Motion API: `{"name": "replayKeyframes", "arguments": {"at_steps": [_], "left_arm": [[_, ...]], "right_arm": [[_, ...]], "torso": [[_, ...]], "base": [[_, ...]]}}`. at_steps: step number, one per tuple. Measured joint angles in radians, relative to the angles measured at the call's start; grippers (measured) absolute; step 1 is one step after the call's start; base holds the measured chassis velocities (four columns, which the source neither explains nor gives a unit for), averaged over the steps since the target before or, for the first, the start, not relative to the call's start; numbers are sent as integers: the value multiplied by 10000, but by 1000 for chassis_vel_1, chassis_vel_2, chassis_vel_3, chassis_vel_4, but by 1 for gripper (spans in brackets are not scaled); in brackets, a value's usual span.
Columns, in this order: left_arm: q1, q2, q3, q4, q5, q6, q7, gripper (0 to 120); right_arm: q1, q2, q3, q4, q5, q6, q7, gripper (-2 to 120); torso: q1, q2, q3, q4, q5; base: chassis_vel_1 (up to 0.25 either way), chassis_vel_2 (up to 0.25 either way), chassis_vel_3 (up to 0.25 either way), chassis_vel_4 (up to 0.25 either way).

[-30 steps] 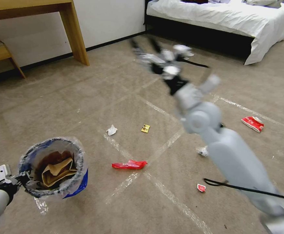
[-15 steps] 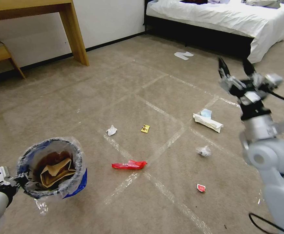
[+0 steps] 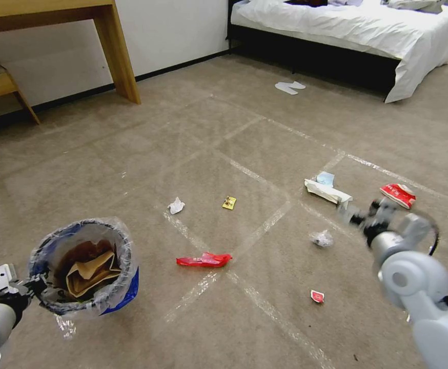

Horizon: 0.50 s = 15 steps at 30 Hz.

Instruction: Pick up the trash bin and place the garbage on the floor into it.

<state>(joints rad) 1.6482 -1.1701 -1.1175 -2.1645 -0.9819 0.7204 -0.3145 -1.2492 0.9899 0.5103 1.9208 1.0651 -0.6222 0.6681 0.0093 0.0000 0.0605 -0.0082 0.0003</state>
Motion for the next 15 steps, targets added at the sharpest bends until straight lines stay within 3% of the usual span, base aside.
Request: {"name": "replayKeyframes", "arguments": {"at_steps": [6, 15], "left_arm": [[28, -81, -17, 17, 52, -20, 2, 0], [-23, -147, 28, 78, 153, -33, 37, 0]], "right_arm": [[-482, 259, -754, -1021, 169, -1082, 1050, 100], [-552, 454, -980, -1792, 227, -1252, 1373, 100]], "torso": [[1, 0, 0, -1, -3], [0, 1, -1, -1, -5]], "base": [[0, 0, 0, 0], [0, 0, 0, 0]]}}
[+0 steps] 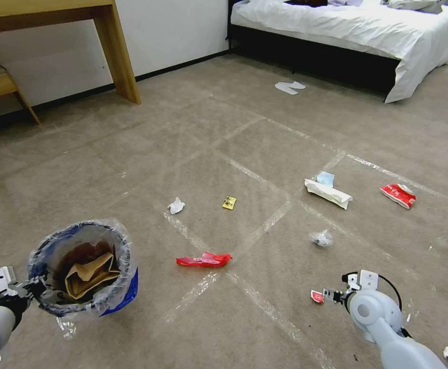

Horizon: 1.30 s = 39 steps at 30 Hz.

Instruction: Pick up the trash bin and place the garbage on the floor into it.

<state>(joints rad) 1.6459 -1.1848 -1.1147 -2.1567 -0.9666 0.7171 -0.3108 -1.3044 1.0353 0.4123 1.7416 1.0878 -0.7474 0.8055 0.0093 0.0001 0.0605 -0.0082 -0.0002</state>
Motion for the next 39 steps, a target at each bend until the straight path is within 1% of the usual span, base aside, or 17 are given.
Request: {"name": "replayKeyframes", "arguments": {"at_steps": [7, 12, 16, 19, 21, 23, 25, 27, 34, 36, 39], "left_arm": [[-27, -54, 43, 22, 50, -20, 35, 0], [7, -29, -16, 49, 48, -29, 46, 0], [28, -37, -30, 49, 45, -30, 41, 0], [29, -73, -30, 49, 41, -29, 38, 0], [11, -93, -28, 62, 41, -32, 35, 0], [1, -94, -26, 88, 43, -35, 30, 0], [-19, -94, -22, 108, 46, -35, 17, 0], [-24, -119, -16, 113, 47, -38, 10, 0], [-17, -163, -2, 127, 86, -53, 7, 0], [-10, -164, -2, 127, 90, -65, 7, 0], [-4, -164, -4, 127, 90, -68, 7, 0]], "right_arm": [[271, 117, -363, -507, 37, 36, -184, 100], [992, 540, -1045, -1361, -331, 72, -616, 100], [1328, 686, -1283, -1832, -525, 81, -799, 100], [1522, 747, -1382, -2161, -636, 89, -928, 97], [1699, 810, -1450, -2464, -781, 96, -1120, 90], [1835, 855, -1499, -2668, -863, 101, -1237, 96], [1996, 901, -1566, -2916, -976, 118, -1361, 97], [2194, 918, -1648, -3162, -1106, 210, -1534, 95], [2405, 963, -1765, -3392, -1239, 349, -1633, 92], [2431, 980, -1784, -3445, -1277, 380, -1656, 85], [2435, 987, -1786, -3482, -1317, 414, -1670, 83]], "torso": [[0, -1, 0, -1, -1], [0, -1, 1, 1, 1], [0, -1, 0, 1, 2], [0, -2, 1, 1, 1], [0, -1, 0, 0, 0], [0, -2, 1, 0, 0], [0, -1, 1, 0, 0], [0, -1, 1, 0, 1], [1, -2, 1, 0, 1], [1, -2, 1, 0, 1], [1, -1, 1, 0, 1]], "base": [[0, 0, 0, 0], [0, 0, 0, 0], [0, 0, 0, 0], [0, 0, 0, 0], [0, 0, 0, 0], [0, 0, 0, 0], [0, 0, 0, 0], [0, 0, 0, 0], [0, 0, 0, 0], [0, 0, 0, 0], [0, 0, 0, 0]]}}
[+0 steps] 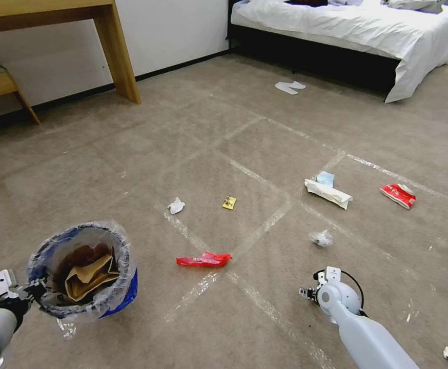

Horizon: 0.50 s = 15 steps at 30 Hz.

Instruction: Pick up the trash bin and place the garbage on the floor into it.

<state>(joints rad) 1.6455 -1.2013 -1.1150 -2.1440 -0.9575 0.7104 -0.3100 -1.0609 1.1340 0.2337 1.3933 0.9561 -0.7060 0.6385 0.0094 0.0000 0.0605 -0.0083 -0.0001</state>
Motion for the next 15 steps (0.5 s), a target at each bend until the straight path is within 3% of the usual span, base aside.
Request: {"name": "replayKeyframes", "arguments": {"at_steps": [15], "left_arm": [[107, -9, -17, -121, 0, -12, -5, 0]], "right_arm": [[29, 123, 37, -435, -305, 274, -226, 76]], "torso": [[0, 0, 0, 0, 0]], "base": [[0, 0, 0, 0]]}}
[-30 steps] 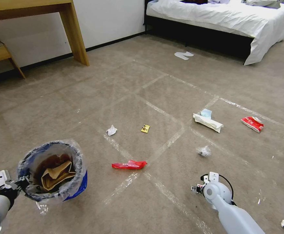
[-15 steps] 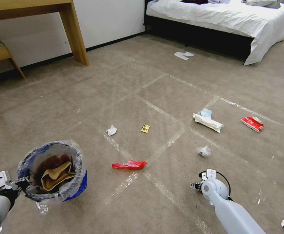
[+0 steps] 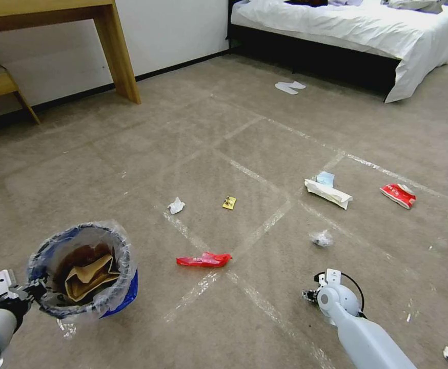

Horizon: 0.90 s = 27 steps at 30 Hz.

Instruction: Pick up the trash bin and place the garbage on the floor into it.

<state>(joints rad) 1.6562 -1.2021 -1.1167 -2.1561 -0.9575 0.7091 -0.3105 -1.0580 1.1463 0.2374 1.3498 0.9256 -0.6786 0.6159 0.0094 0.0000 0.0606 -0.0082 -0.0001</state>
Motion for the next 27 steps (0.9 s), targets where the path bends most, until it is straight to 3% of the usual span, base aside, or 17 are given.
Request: {"name": "replayKeyframes", "arguments": {"at_steps": [7, 15, 22, 26, 27], "left_arm": [[61, -21, -9, -48, 29, -31, 0, 0], [74, -26, -10, -72, 50, -41, 0, 0], [63, -70, 4, -69, 64, -51, 6, 0], [75, -78, 6, -80, 85, -70, 9, 0], [84, -70, 3, -93, 85, -71, 11, 0]], "right_arm": [[-40, 48, 1, 5, -99, 101, -58, 64], [-192, 1, 89, 86, -226, 185, -72, 33], [-233, 8, 113, 134, -274, 189, -56, 29], [-266, 12, 122, 149, -338, 231, -57, 19], [-307, 8, 155, 195, -349, 235, -62, 11]], "torso": [[0, 1, -1, 1, 0], [0, 0, -1, 0, 0], [0, 0, 0, -1, 0], [0, 1, 0, -1, 1], [0, 0, 0, -1, 0]], "base": [[0, 0, 0, 0], [0, 0, 0, 0], [0, 0, 0, 0], [0, 0, 0, 0], [0, 0, 0, 0]]}}
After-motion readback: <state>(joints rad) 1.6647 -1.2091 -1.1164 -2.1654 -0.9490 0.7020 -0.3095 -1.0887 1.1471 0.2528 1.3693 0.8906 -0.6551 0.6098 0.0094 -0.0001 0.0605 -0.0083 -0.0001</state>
